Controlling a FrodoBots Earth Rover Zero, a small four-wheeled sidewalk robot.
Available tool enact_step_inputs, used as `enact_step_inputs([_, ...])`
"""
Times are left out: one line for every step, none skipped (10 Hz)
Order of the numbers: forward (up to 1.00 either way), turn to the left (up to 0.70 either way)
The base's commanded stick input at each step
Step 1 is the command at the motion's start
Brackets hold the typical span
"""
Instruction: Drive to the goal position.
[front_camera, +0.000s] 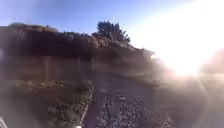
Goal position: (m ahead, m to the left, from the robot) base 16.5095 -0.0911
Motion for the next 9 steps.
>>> enact_step_inputs([0.70, -0.14])
enact_step_inputs([0.70, -0.14])
enact_step_inputs([0.70, -0.14])
enact_step_inputs([0.70, -0.14])
enact_step_inputs([0.70, -0.14])
enact_step_inputs([0.70, 0.00])
enact_step_inputs([0.70, 0.00])
enact_step_inputs([0.70, 0.00])
enact_step_inputs([0.70, 0.00])
